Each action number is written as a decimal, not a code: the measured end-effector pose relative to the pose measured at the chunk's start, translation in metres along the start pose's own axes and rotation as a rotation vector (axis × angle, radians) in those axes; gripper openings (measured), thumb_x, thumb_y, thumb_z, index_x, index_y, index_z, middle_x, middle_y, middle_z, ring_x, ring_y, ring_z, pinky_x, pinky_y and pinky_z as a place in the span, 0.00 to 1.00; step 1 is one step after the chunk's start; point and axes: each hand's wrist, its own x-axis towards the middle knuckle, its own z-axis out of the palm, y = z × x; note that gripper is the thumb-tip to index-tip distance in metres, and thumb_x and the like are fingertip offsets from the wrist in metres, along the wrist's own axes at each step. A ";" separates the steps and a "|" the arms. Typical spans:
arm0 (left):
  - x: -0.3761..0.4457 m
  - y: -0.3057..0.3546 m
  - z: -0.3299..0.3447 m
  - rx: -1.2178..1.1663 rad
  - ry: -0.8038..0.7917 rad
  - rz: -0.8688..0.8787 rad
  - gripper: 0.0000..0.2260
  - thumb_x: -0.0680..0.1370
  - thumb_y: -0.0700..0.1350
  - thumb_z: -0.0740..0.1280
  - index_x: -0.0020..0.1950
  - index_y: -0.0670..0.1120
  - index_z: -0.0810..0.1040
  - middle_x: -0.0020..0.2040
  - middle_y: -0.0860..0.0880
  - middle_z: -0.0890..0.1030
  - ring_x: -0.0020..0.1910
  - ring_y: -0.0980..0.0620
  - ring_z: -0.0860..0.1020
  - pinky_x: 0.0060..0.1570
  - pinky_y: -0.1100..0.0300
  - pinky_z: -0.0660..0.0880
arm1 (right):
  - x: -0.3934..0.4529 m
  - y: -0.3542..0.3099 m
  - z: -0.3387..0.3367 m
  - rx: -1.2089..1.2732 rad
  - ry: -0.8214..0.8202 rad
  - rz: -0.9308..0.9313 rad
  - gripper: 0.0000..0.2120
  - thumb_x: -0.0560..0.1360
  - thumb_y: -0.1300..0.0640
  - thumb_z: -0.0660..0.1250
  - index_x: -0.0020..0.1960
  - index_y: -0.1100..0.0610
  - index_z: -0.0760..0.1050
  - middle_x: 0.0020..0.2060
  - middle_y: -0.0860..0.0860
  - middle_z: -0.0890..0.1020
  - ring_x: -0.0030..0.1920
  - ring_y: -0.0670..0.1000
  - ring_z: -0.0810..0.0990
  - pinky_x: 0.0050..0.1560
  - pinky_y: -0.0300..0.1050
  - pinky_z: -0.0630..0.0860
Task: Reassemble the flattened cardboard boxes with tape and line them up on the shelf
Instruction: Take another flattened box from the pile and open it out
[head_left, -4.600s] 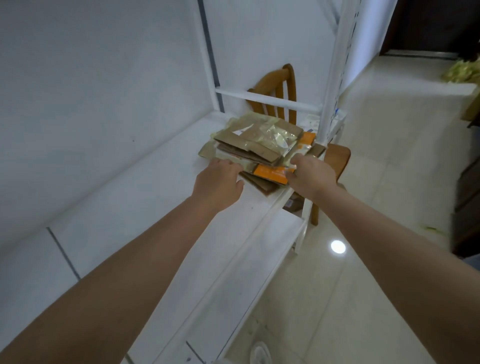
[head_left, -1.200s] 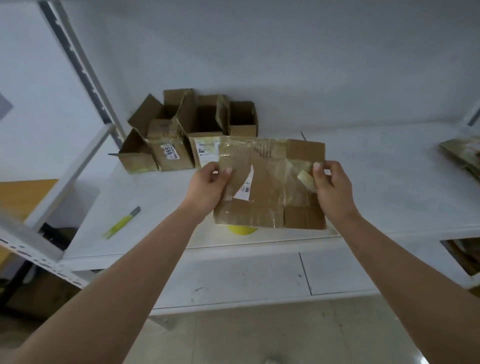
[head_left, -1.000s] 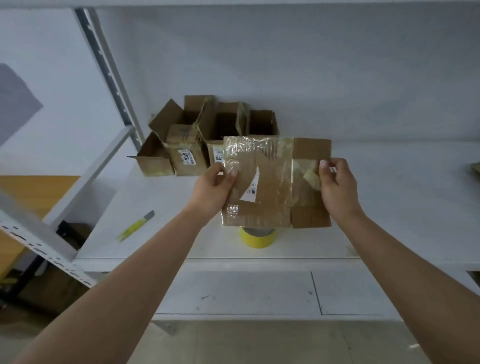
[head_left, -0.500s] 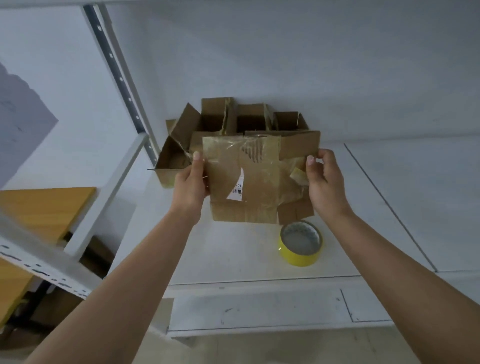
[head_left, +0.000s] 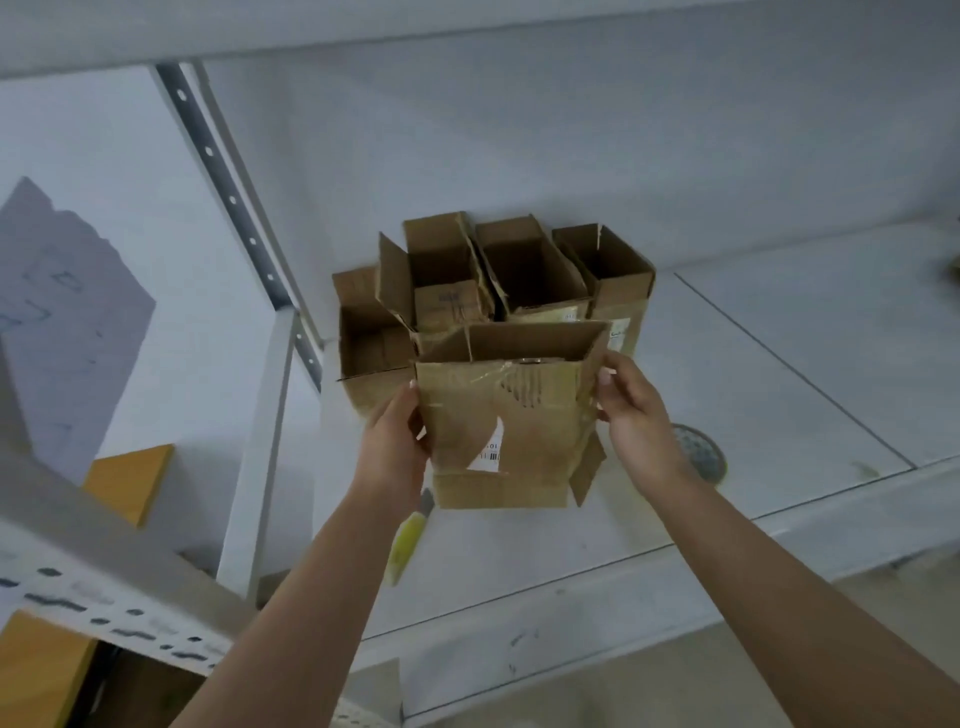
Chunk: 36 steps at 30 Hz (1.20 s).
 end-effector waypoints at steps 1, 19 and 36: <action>-0.001 -0.003 -0.001 -0.018 -0.024 -0.021 0.13 0.83 0.44 0.57 0.53 0.45 0.81 0.48 0.48 0.86 0.49 0.52 0.84 0.47 0.54 0.80 | -0.003 0.001 0.001 0.035 0.003 0.029 0.14 0.84 0.55 0.54 0.66 0.52 0.73 0.58 0.50 0.81 0.58 0.48 0.80 0.60 0.45 0.76; -0.031 -0.036 0.022 -0.031 -0.175 -0.100 0.11 0.80 0.47 0.65 0.62 0.55 0.76 0.58 0.46 0.82 0.54 0.44 0.82 0.48 0.49 0.80 | -0.019 0.006 0.004 0.471 -0.074 0.349 0.19 0.73 0.47 0.65 0.55 0.61 0.80 0.50 0.60 0.84 0.49 0.58 0.84 0.43 0.47 0.81; -0.037 -0.051 0.013 0.189 -0.202 0.225 0.27 0.71 0.73 0.62 0.60 0.56 0.77 0.65 0.58 0.75 0.64 0.55 0.75 0.57 0.58 0.76 | -0.017 0.028 0.011 0.643 -0.072 0.164 0.17 0.78 0.47 0.56 0.46 0.56 0.79 0.43 0.55 0.83 0.44 0.54 0.83 0.40 0.48 0.80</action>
